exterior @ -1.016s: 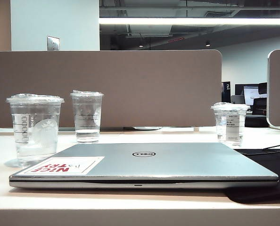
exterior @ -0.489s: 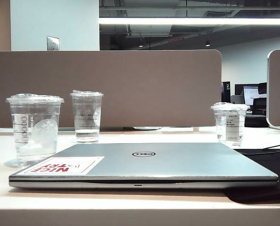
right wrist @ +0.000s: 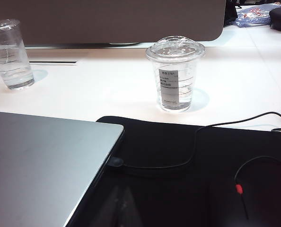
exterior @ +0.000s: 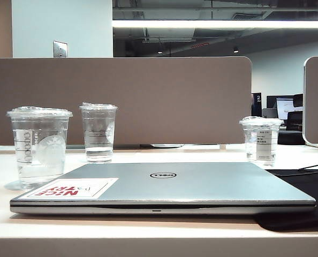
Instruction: Pick up the coffee cup on the middle and place it on the left side of the laptop.
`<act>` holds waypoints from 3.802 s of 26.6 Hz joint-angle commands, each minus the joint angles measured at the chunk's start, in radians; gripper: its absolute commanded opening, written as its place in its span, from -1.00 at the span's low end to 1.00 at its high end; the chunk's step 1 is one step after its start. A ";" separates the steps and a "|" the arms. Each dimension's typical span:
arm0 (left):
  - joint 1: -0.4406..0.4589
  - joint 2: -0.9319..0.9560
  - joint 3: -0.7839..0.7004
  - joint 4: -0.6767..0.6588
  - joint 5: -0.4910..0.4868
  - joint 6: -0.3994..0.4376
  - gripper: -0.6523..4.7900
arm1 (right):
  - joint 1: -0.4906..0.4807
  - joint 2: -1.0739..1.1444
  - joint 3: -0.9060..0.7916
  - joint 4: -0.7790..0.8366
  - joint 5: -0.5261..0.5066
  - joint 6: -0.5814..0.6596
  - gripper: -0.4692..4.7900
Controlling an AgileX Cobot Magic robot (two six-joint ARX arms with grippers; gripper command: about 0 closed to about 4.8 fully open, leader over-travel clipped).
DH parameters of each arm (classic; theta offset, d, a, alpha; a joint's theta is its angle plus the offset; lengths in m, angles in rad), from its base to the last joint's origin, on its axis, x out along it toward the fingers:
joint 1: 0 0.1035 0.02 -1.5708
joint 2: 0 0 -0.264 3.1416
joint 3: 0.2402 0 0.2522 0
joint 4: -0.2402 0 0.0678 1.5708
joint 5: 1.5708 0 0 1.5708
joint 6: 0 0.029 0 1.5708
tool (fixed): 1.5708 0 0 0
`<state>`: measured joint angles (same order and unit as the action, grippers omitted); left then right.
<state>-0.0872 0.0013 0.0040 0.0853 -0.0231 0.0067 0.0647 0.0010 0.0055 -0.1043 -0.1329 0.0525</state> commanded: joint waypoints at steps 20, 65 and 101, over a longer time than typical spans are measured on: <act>0.002 0.000 0.003 0.001 0.023 0.064 -0.78 | -0.001 -0.002 -0.004 0.019 0.000 -0.001 -0.84; 0.001 0.000 0.003 0.005 0.026 0.064 -0.78 | -0.062 -0.002 -0.003 0.158 0.252 -0.153 -0.84; 0.001 0.000 0.003 0.005 0.026 0.064 -0.78 | -0.061 -0.002 -0.004 0.161 0.204 -0.075 -0.84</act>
<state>-0.0875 0.0013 0.0040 0.0780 -0.0010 0.0711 -0.0029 0.0013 0.0055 0.0383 0.0483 -0.0254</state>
